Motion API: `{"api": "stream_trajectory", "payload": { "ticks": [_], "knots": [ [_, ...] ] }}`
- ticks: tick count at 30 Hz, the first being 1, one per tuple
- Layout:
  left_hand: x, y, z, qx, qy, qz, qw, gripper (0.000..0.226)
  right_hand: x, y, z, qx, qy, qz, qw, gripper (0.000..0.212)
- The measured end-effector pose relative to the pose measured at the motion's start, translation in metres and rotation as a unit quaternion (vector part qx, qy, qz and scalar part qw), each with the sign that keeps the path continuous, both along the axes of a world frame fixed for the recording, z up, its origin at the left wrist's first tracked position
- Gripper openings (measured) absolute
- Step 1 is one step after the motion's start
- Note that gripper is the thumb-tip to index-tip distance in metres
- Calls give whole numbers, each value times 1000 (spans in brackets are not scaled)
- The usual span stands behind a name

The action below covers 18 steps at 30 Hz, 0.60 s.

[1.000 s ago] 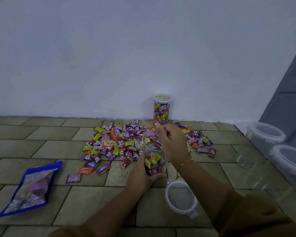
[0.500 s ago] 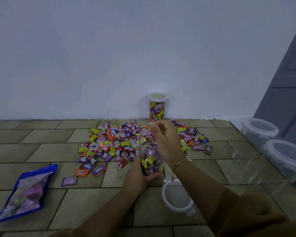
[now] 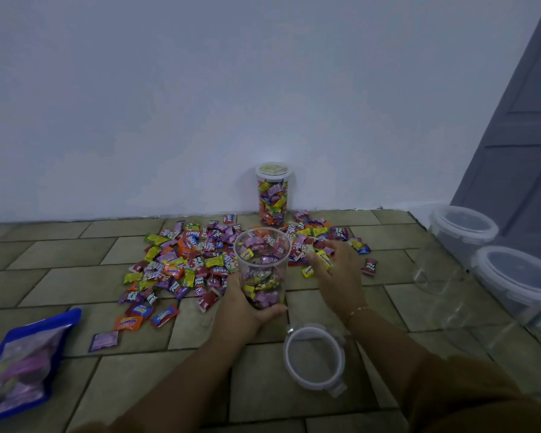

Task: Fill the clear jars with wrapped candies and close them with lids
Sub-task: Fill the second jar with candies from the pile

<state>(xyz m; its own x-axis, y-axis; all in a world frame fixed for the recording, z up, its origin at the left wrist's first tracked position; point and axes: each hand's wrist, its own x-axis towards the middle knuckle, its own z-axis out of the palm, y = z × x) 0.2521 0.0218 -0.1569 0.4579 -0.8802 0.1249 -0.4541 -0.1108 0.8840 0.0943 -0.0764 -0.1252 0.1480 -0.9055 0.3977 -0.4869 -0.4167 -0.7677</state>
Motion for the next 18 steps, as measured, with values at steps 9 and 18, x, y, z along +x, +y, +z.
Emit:
{"api": "stream_trajectory", "payload": {
  "ticks": [9, 18],
  "knots": [
    [12, -22, -6, -1, 8, 18, 1000, 82, -50, -53, -37, 174, 301, -38, 937, 119],
    [12, -25, -11, -14, -8, 22, 1000, 84, -13, -57, -45, 112, 328, -26, 938, 107]
  ]
}}
